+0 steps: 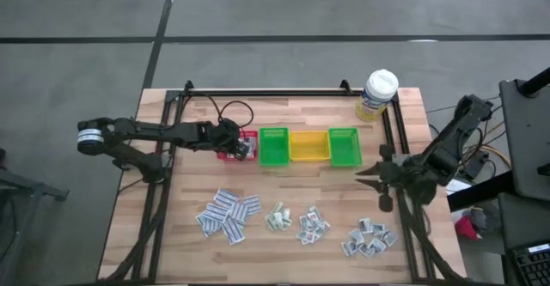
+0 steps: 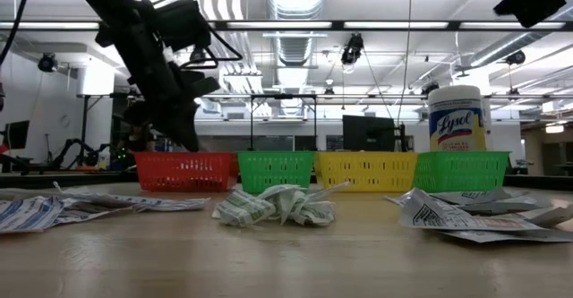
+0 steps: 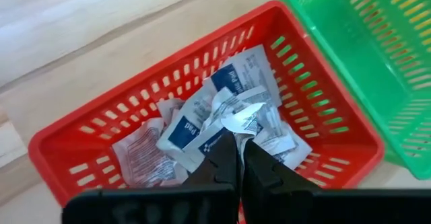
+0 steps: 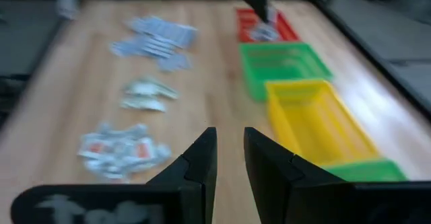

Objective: Pick & Place First Aid Supplies
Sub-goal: Put the alcohol pad into the red basket

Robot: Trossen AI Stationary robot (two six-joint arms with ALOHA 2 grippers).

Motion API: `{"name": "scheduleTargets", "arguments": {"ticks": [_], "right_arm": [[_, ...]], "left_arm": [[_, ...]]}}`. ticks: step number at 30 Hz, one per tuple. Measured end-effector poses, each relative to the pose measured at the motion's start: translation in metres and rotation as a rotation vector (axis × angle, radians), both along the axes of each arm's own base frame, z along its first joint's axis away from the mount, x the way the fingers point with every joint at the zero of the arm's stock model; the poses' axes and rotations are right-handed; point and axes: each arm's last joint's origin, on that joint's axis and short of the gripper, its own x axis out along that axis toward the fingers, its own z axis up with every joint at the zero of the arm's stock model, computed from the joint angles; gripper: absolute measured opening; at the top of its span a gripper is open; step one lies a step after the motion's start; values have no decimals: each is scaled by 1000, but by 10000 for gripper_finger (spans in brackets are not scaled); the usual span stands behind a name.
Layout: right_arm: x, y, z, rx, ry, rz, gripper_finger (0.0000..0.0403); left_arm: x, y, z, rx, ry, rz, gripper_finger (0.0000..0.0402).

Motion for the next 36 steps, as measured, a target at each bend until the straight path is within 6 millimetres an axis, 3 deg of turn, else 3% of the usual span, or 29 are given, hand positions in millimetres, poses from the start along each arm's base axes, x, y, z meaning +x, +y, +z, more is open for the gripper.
{"name": "scheduleTargets", "arguments": {"ticks": [7, 17, 36], "right_arm": [[-10, -9, -1, 60, -147, 118, 62], [-19, -19, -15, 67, -181, 140, 61], [-30, -31, -10, 46, -297, 177, 61]], "left_arm": [[-2, 3, -1, -4, 8, 16, 0], [-2, 5, -1, -12, 6, 24, 0], [-2, 5, -1, -25, 1, 17, 0]]}}
